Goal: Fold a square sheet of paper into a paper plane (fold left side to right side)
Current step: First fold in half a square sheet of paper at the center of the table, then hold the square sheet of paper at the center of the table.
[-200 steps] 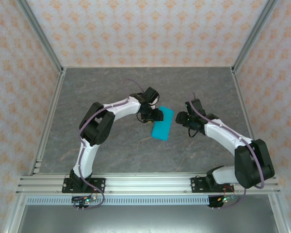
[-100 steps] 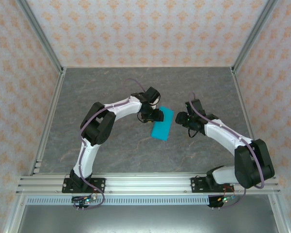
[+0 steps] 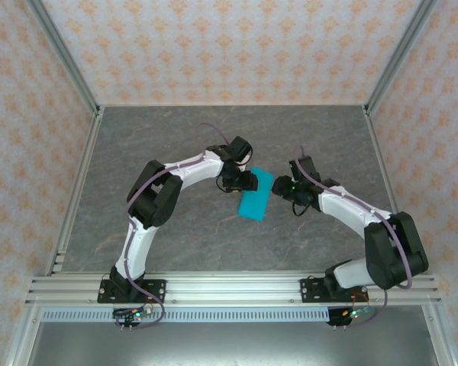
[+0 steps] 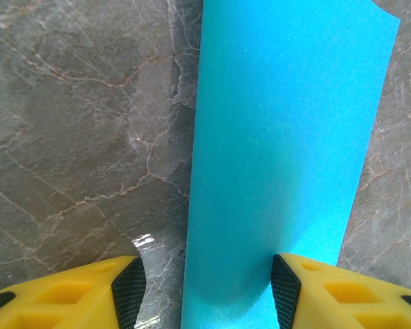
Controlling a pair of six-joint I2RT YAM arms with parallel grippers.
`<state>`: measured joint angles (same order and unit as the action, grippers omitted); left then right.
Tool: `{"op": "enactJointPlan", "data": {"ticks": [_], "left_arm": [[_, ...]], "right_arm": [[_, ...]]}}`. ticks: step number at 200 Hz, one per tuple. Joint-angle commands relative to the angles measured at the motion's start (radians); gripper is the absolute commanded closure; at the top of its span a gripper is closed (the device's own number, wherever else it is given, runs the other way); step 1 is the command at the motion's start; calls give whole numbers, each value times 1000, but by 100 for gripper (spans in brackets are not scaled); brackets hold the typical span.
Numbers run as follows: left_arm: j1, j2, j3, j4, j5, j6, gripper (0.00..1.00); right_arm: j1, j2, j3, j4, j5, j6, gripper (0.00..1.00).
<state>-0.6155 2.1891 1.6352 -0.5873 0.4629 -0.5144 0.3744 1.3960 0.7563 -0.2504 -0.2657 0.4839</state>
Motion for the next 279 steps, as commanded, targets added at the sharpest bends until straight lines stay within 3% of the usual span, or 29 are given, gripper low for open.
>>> {"op": "enactJointPlan", "data": {"ticks": [1, 103, 127, 155, 180, 279], "left_arm": [[-20, 67, -7, -12, -25, 10, 44], [-20, 65, -9, -13, -27, 10, 44], [-20, 63, -10, -14, -27, 10, 44], [-20, 64, -9, -14, -29, 10, 44], [-20, 64, -10, -13, -29, 10, 44], [-20, 69, -9, -13, -26, 9, 44]], "right_arm": [[11, 14, -8, 24, -9, 19, 46], [16, 49, -18, 99, -52, 74, 50], [17, 60, -12, 124, -64, 91, 65], [16, 96, 2, 159, -102, 106, 89], [17, 148, 22, 184, -129, 114, 97], [41, 299, 89, 194, -155, 113, 100]]}}
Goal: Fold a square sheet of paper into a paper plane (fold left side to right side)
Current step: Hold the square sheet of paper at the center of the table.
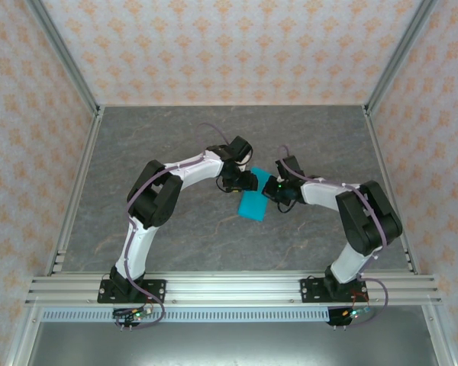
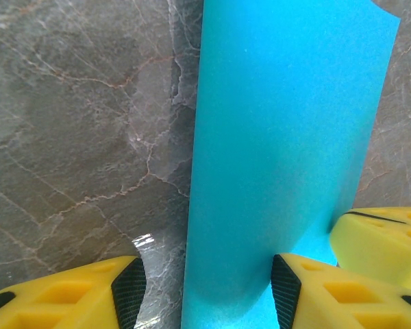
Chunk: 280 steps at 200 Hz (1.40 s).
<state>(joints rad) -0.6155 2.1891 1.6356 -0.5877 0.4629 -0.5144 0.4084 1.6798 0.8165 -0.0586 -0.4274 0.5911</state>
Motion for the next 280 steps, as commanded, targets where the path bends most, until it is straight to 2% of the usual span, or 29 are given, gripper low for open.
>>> {"op": "enactJointPlan", "data": {"ticks": [1, 89, 132, 191, 211, 244, 280], "left_arm": [[-20, 69, -10, -13, -26, 10, 44], [-20, 39, -10, -18, -39, 14, 44], [-5, -57, -21, -21, -62, 19, 42], [57, -219, -129, 68, -16, -9, 40], [61, -244, -166, 133, 49, -15, 45], [53, -210, -194, 299, 249, -92, 64], [34, -134, -149, 277, 260, -86, 72]], "right_arm": [[6, 15, 28, 1, 7, 7, 100], [10, 65, 1, -70, 37, 6, 100], [10, 93, 7, -99, 41, 6, 100], [9, 101, 12, -127, 52, -1, 100], [10, 101, 12, -127, 51, -3, 100], [10, 100, 14, -131, 49, -8, 100], [11, 100, 17, -133, 45, -10, 100]]}}
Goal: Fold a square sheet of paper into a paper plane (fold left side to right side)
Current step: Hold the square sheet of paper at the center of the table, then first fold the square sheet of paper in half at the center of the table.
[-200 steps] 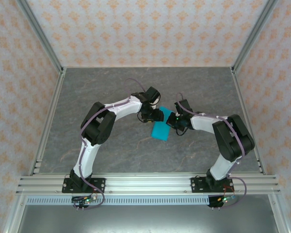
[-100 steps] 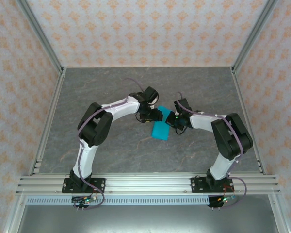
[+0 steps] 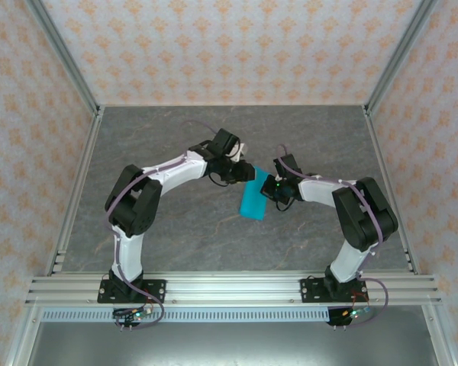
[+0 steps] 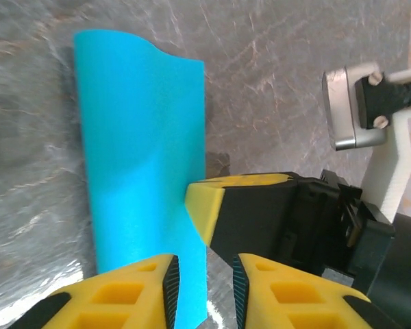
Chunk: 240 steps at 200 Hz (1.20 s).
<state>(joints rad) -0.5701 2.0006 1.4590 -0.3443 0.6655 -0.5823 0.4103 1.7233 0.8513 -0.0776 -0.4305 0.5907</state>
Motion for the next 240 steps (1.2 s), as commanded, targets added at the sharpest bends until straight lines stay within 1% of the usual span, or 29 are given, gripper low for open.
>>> {"op": "enactJointPlan", "data": {"ticks": [1, 44, 69, 107, 174, 240], "left_arm": [[-11, 56, 27, 33, 57, -19, 73], [-11, 115, 26, 9, 24, -16, 76], [-10, 125, 24, -42, -35, 13, 79], [-3, 136, -3, -49, -58, 25, 80], [33, 116, -84, -24, -52, 35, 84], [88, 17, -170, -4, -26, 42, 84]], "right_arm": [[9, 55, -18, -114, 48, -9, 100], [11, 56, -15, -121, 47, -15, 100], [11, 58, -11, -131, 50, -20, 100], [15, 66, -7, -146, 53, -31, 100], [15, 75, -8, -166, 61, -41, 100], [15, 75, -6, -175, 62, -49, 100]]}}
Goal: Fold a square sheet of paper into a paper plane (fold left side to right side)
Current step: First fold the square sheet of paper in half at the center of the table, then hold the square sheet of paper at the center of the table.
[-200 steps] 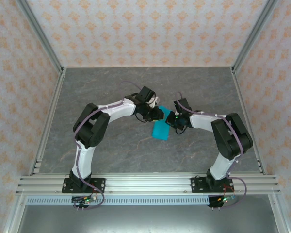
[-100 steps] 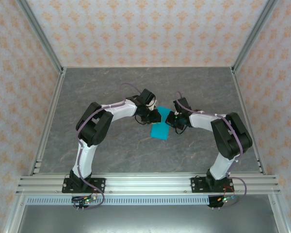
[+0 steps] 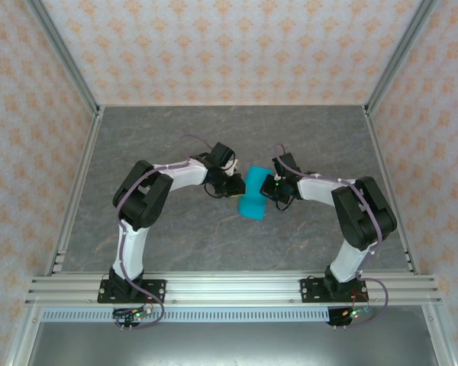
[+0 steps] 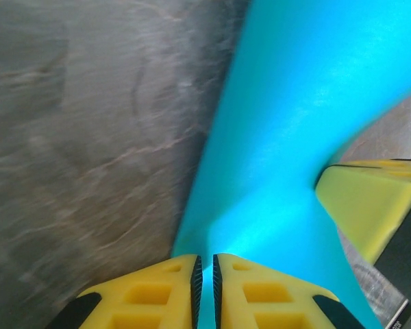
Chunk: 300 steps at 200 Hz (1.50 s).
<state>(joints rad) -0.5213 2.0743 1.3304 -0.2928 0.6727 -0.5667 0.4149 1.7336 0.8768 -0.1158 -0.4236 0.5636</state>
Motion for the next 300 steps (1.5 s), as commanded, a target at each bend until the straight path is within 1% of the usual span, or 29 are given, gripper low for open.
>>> {"op": "enactJointPlan", "data": {"ticks": [1, 26, 44, 60, 98, 135, 165, 199, 222, 252, 278, 300], "left_arm": [[40, -58, -42, -54, -31, 27, 84], [42, -105, -54, 9, 31, 27, 85], [33, -121, -46, 75, 75, -2, 86], [23, -104, -17, 92, 88, -16, 86], [-16, 0, 81, 73, 88, -21, 86], [-38, 66, 118, 54, 59, -18, 86], [-41, 78, 104, 20, 16, -4, 86], [-54, 85, 86, -4, -5, 9, 86], [-65, 87, 70, -14, -23, 11, 86], [-75, 94, 56, -10, -35, 3, 86], [-80, 105, 65, -17, -41, 1, 87], [-82, 108, 73, -24, -45, 2, 87]], "right_arm": [[10, 64, -32, -136, 54, -22, 100], [15, 51, -40, -97, 27, -20, 100], [18, 50, -30, -103, 27, -22, 100], [21, 52, -25, -110, 31, -25, 100], [25, 54, -25, -112, 29, -23, 100], [29, 52, -22, -114, 29, -26, 100], [29, 43, -24, -103, 22, -27, 100], [29, 7, -28, -80, 5, -34, 100], [13, -50, -10, -63, -43, -53, 100], [-47, -108, 38, -41, -132, -61, 100], [-68, -88, 95, -42, -155, -76, 100], [-67, -30, 141, -35, -157, -76, 100]]}}
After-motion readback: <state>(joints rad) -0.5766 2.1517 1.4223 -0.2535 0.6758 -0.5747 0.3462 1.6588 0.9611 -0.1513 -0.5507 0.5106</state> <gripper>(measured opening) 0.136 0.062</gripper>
